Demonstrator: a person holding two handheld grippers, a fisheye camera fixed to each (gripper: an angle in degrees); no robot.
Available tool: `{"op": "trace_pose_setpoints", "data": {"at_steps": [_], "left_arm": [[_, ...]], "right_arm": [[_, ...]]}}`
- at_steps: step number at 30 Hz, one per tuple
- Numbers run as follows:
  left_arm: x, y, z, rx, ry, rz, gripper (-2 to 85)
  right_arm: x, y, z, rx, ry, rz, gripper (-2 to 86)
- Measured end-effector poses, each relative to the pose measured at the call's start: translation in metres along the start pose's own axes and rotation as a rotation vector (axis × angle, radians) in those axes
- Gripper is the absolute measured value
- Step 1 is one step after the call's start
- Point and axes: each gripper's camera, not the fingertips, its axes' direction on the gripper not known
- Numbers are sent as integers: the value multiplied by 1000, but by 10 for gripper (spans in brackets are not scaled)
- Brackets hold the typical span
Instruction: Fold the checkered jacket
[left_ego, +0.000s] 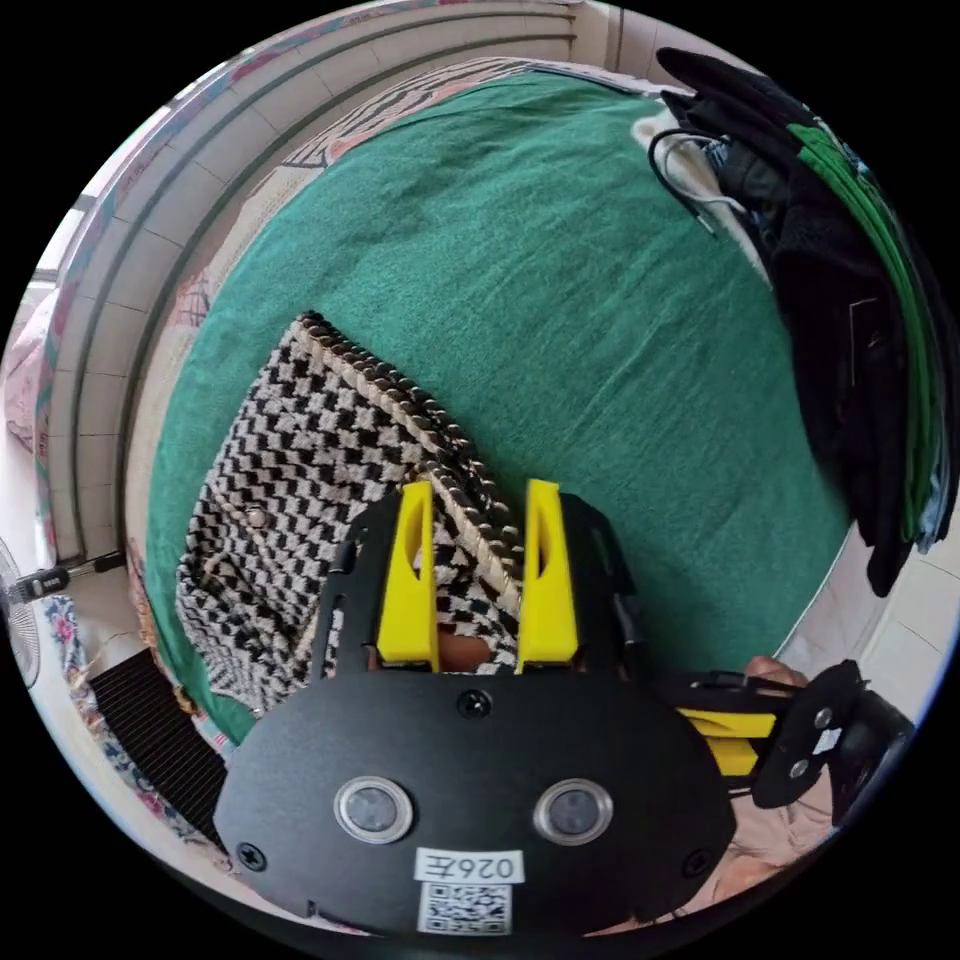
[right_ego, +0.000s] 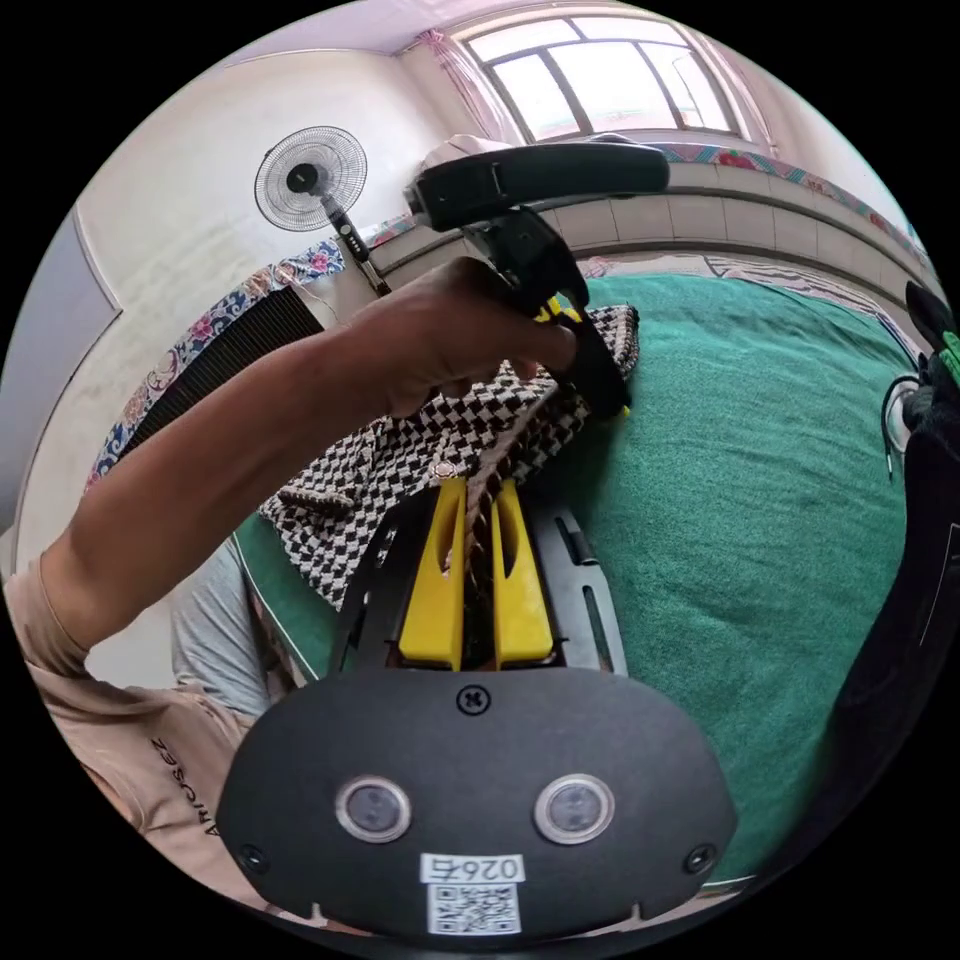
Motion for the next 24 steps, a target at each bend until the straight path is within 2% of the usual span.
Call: {"op": "trace_pose_setpoints", "data": {"at_steps": [2, 8, 10, 15, 20, 24], "left_arm": [[-10, 9, -2, 13, 31, 30, 60], [-101, 89, -25, 264, 349, -24, 54], [-153, 141, -30, 375, 485, -51, 53], [-261, 263, -21, 543, 651, -132, 51], [-361, 391, 23, 648, 689, -261, 51], [-439, 491, 119, 670, 780, -453, 51]], "right_arm": [[8, 13, -11, 16, -46, 6, 17], [8, 39, -34, 86, -196, -26, 15], [-4, 41, -41, 116, -223, -53, 15], [-49, 32, -33, 160, -329, -94, 16], [-119, -7, 48, 82, -468, -158, 20], [-172, -26, 143, -23, -469, -185, 23]]}}
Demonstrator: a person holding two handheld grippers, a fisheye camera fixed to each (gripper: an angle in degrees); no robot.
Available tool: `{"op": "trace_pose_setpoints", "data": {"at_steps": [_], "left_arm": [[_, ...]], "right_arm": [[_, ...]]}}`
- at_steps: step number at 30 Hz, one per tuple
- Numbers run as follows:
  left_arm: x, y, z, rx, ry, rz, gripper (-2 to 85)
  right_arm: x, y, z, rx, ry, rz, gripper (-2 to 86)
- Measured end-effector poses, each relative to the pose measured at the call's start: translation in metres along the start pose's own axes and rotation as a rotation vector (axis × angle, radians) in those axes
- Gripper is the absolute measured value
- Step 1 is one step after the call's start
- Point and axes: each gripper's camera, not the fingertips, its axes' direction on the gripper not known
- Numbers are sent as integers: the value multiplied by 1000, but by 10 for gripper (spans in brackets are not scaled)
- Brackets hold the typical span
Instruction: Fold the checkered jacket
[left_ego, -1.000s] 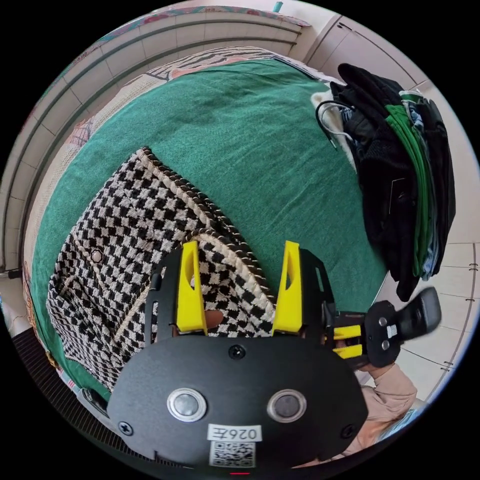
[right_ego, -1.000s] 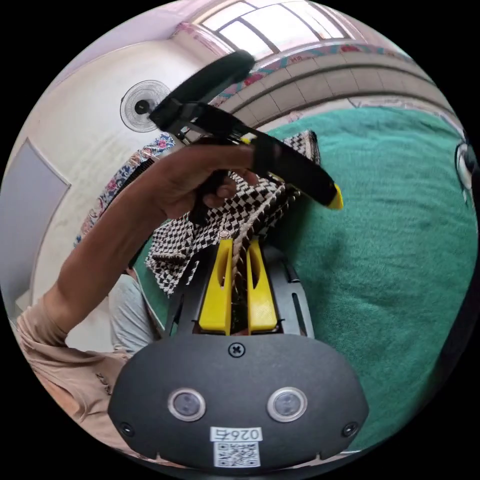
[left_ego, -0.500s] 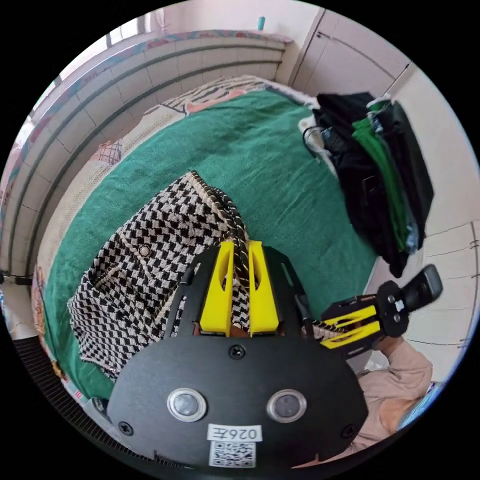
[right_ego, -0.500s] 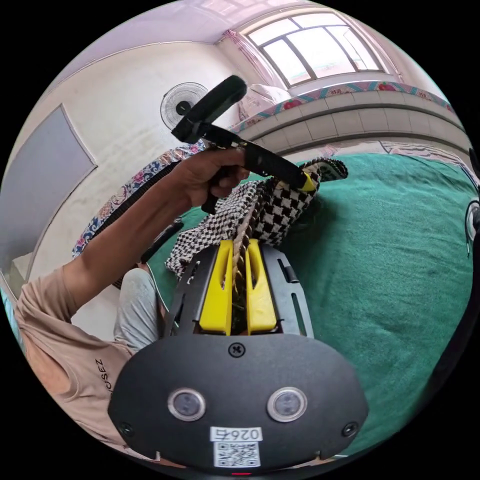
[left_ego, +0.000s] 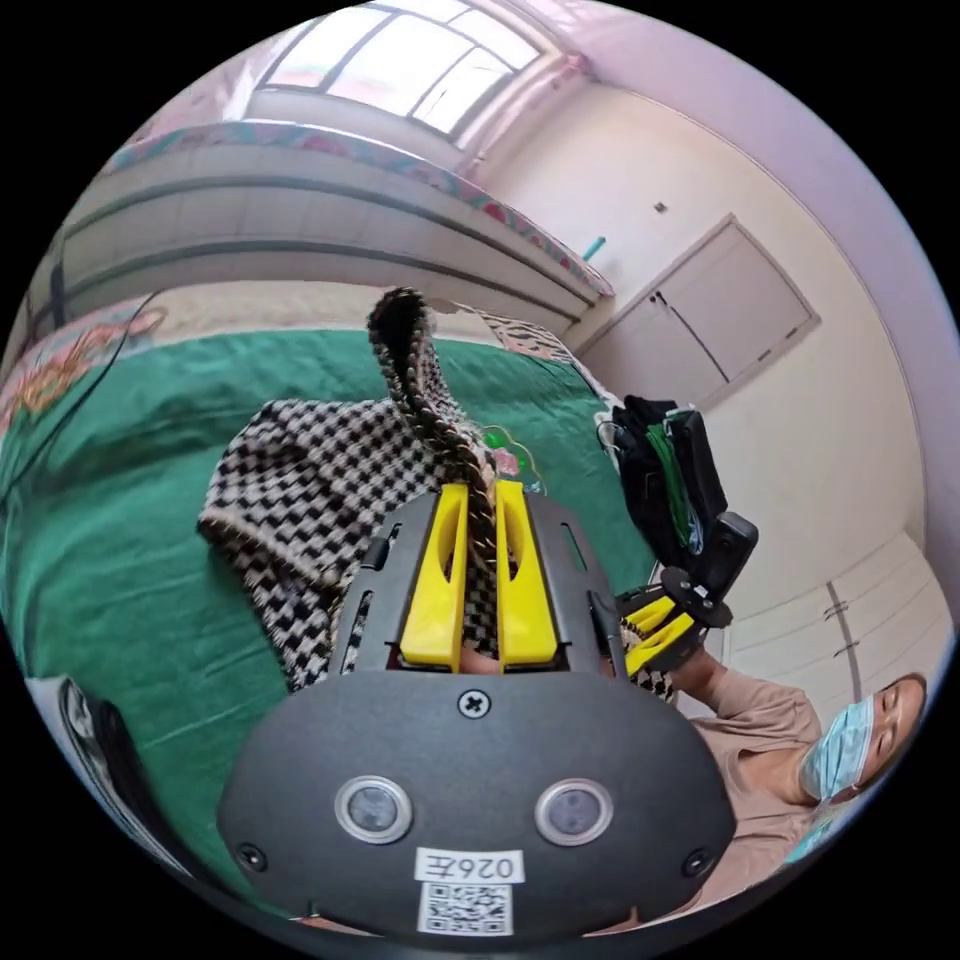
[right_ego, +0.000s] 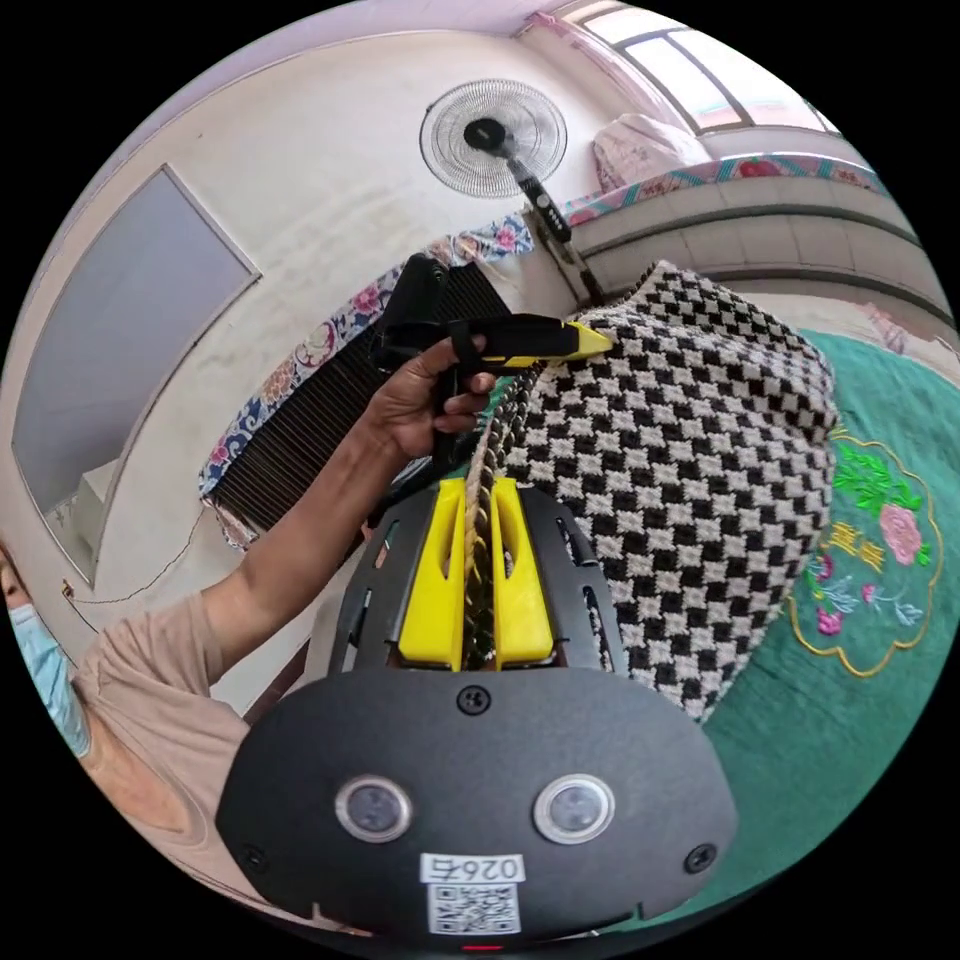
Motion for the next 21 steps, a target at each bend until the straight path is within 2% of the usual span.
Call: {"op": "trace_pose_setpoints", "data": {"at_steps": [5, 6, 8, 12, 14, 17, 18, 19, 21], "left_arm": [[-140, 81, -2, 102, 168, -184, 50], [-175, 96, 5, 77, 258, -301, 50], [-200, 107, 2, 116, 369, -319, 50], [-195, 104, -18, 112, 238, -221, 55], [-194, 109, -32, 147, 192, -231, 57], [-192, 134, -67, 296, 128, -295, 47], [-183, 145, -84, 372, 125, -289, 24], [-167, 151, -96, 433, 124, -234, 7], [-134, 151, -102, 426, 117, -109, -4]], "right_arm": [[46, 8, 169, -230, 61, 71, 28], [55, 13, 182, -247, 71, 88, 29], [88, 28, 212, -260, 82, 140, 32], [122, 29, 229, -219, 61, 177, 40], [128, 31, 255, -243, 160, 96, 73], [135, 39, 291, -383, 186, -22, 135], [134, 41, 291, -393, 184, -43, 130], [131, 44, 287, -421, 170, -102, 118], [132, 48, 264, -404, 108, -163, 110]]}}
